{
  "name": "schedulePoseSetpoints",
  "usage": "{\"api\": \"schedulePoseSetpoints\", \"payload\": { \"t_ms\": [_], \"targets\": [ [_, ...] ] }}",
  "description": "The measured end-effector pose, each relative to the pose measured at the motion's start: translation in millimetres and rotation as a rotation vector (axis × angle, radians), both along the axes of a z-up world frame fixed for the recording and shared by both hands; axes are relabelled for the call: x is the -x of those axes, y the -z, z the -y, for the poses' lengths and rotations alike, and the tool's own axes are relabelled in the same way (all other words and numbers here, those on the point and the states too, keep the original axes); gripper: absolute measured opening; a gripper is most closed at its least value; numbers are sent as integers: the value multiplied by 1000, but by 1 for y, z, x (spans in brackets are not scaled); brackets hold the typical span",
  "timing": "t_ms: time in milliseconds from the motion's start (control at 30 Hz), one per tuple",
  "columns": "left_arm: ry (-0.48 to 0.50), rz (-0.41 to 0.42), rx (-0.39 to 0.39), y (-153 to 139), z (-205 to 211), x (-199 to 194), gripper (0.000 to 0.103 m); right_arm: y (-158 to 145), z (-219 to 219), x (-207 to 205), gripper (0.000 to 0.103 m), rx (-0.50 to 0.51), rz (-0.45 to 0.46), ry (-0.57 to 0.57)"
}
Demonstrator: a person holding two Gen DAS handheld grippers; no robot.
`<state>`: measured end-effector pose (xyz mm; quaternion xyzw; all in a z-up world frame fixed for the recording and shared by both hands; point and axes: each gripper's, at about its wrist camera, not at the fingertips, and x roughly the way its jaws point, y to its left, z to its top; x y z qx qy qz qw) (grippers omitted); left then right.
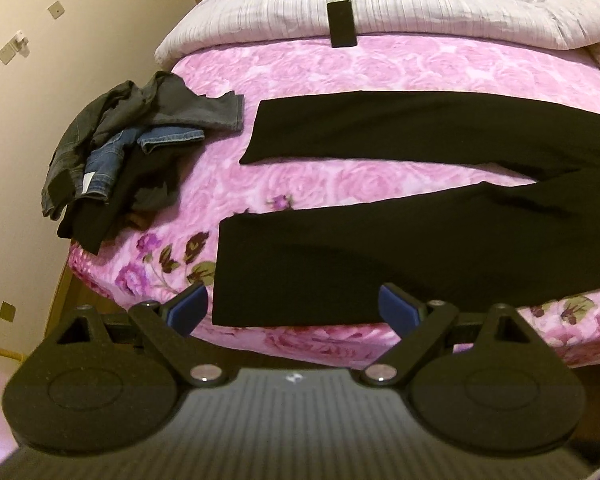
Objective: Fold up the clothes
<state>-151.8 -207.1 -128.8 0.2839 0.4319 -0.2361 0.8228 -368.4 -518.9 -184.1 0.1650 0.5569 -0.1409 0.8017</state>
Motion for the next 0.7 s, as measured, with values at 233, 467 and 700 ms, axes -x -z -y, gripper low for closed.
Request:
{"api": "schedulePoseSetpoints", "payload": {
  "t_ms": [233, 467, 700],
  "targets": [
    [123, 78, -44, 36, -8, -3, 90, 9, 10, 9, 75, 119, 53, -60],
    [433, 224, -284, 137, -28, 6, 88, 44, 18, 42, 75, 421, 41, -189],
    [682, 314, -530, 243, -57, -7, 69, 93, 21, 64, 74, 500, -28, -215]
  ]
}}
